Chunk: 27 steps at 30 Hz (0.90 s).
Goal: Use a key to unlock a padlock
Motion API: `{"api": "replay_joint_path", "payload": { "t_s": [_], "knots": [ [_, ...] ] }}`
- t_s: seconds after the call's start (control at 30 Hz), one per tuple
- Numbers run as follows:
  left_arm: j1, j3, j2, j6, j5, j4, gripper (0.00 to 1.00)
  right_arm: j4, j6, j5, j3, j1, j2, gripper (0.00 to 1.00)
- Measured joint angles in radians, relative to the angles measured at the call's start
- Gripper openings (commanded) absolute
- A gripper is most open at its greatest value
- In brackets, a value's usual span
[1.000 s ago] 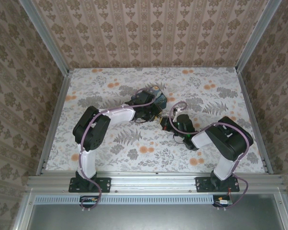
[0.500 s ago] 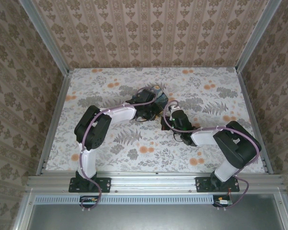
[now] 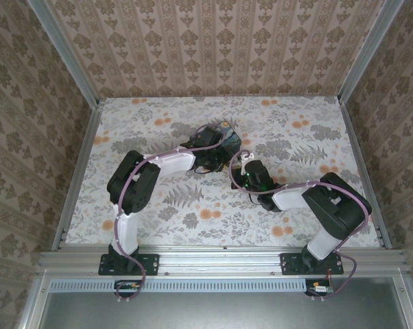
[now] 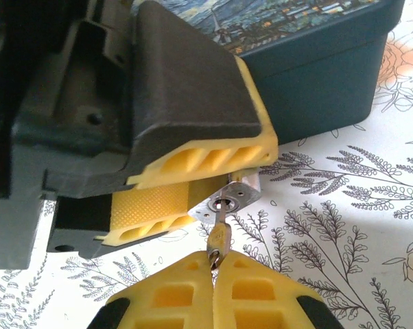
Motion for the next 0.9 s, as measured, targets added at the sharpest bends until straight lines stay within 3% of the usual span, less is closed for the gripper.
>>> {"api": "replay_joint_path", "payload": {
  "t_s": [0.2,0.47,0.9],
  "knots": [
    [0.005,-0.003,-0.003,0.0,0.013,0.003,0.0,0.031,-0.01,-0.01,-0.013,-0.003,-0.002,0.0],
    [0.018,-0.013,-0.002,0.0,0.007,0.047,0.0,0.24,0.133,-0.222,-0.035,-0.105,0.099,0.0],
    [0.025,-0.021,-0.002,-0.002,0.008,0.069,0.0,0.468,0.372,-0.407,-0.053,-0.194,0.219,0.0]
  ]
}}
